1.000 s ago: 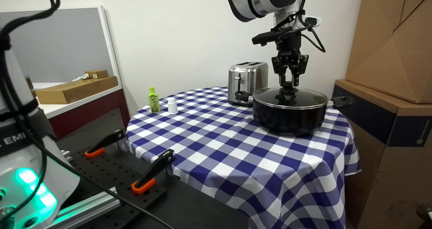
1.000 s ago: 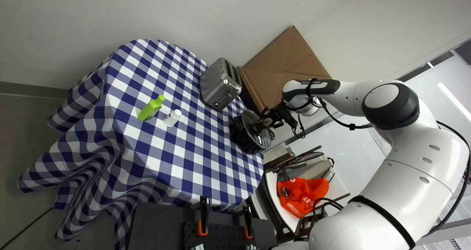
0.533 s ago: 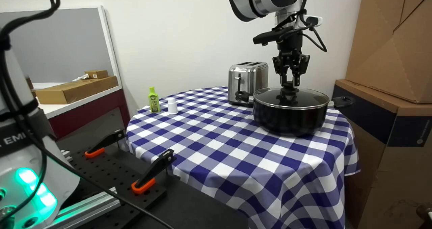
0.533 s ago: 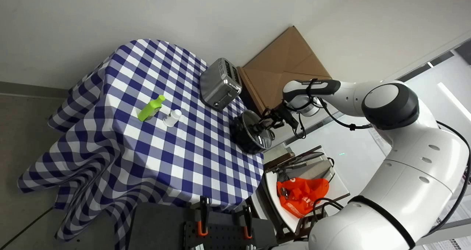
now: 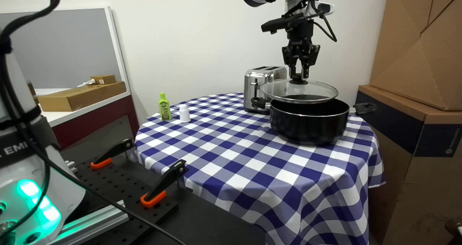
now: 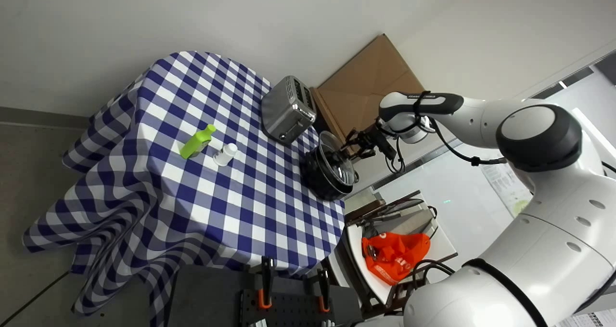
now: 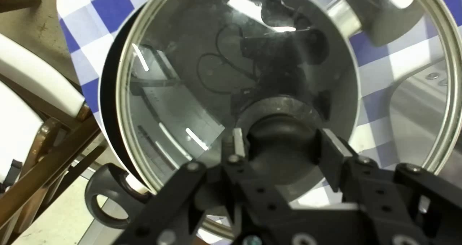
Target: Remove the glass lid from the pot and put it on the table
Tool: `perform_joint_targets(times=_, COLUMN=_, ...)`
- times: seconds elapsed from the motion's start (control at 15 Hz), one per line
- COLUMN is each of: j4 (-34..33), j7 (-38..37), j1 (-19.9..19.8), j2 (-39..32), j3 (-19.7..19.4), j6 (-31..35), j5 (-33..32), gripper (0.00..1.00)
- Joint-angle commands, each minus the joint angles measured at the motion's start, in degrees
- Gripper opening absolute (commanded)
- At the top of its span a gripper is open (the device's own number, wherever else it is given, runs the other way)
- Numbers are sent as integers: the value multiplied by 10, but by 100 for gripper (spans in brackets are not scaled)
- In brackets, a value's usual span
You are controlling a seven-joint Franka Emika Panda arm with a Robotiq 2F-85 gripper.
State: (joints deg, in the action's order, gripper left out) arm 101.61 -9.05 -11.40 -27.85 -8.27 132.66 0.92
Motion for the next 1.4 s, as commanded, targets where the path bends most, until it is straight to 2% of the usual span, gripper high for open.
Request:
perform_joint_targets(times=0.0, j4=88, j7=15, j1=14, j2=123, j3=7, j6=-54, j5=14, gripper=25)
perform_joint_targets(times=0.33, j4=205, j7=9, j1=52, j2=231, j3=24, j6=-107, j5=-7, gripper=25)
perform_joint_targets(times=0.6, j4=288, j7=10, j1=81, j2=261, j3=50, j6=-110, j5=-5, gripper=25)
perform_joint_targets(times=0.87, j4=332, j7=1, j1=105, j2=236, j3=71, j6=-96, j5=-15, gripper=25)
perform_joint_targets(times=1.07, j4=345, j7=-1, j1=111, j2=212, j3=72, j6=-81, j5=-29, gripper=25)
perform_joint_targets(times=1.33, j4=346, j7=-8, j1=105, j2=154, j3=50, j6=-18, j5=-105, gripper=25)
